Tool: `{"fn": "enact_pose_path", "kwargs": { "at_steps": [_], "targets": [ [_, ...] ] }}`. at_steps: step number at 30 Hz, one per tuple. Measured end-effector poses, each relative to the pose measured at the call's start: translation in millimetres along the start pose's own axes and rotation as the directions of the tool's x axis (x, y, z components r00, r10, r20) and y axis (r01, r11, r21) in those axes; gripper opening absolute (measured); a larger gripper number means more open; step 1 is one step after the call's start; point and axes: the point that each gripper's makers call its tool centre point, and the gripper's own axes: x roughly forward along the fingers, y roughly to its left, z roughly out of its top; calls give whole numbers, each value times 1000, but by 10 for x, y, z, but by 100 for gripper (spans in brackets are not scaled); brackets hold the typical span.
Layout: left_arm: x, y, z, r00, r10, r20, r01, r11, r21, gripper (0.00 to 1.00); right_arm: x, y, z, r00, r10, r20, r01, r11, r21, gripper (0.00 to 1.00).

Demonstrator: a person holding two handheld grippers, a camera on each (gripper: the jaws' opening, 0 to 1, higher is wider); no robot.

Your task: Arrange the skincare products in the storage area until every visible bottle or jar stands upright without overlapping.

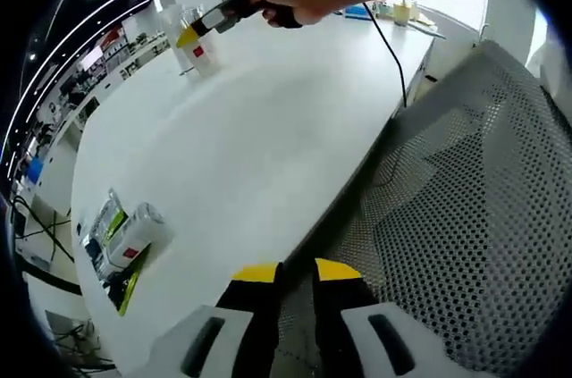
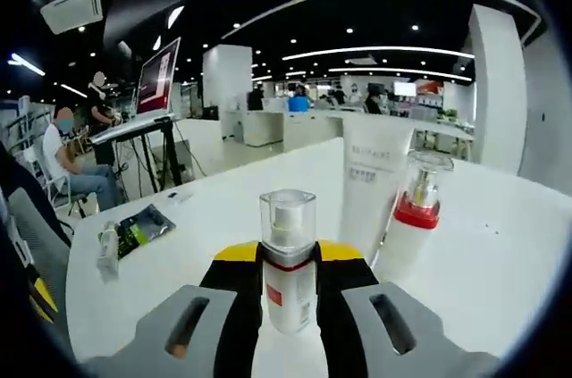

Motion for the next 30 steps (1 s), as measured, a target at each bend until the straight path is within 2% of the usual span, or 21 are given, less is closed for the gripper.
{"fn": "enact_pose_path", "kwargs": {
  "at_steps": [5,12,17,25,30],
  "targets": [
    [6,-12,-21,1000,-7,-12,7,1000,3,11,68,-48,-48,1000,11,-5,-11,1000,10,19],
    [12,-16,-31,1000,-10,-17,10,1000,-1,11,127,-149,-90,1000,-12,6,12,1000,-5,19],
    [23,-13,-44,1000,-13,-28,13,1000,-10,11,161,-166,-59,998,-22,51,22,1000,-4,19],
    [16,-14,-39,1000,-14,-25,13,1000,-12,11,209,-200,-118,998,-18,55,20,999,-38,19],
    [16,-11,-39,1000,-14,-23,14,1000,-12,11,212,-236,-119,996,-20,90,23,999,-33,20]
  ]
}}
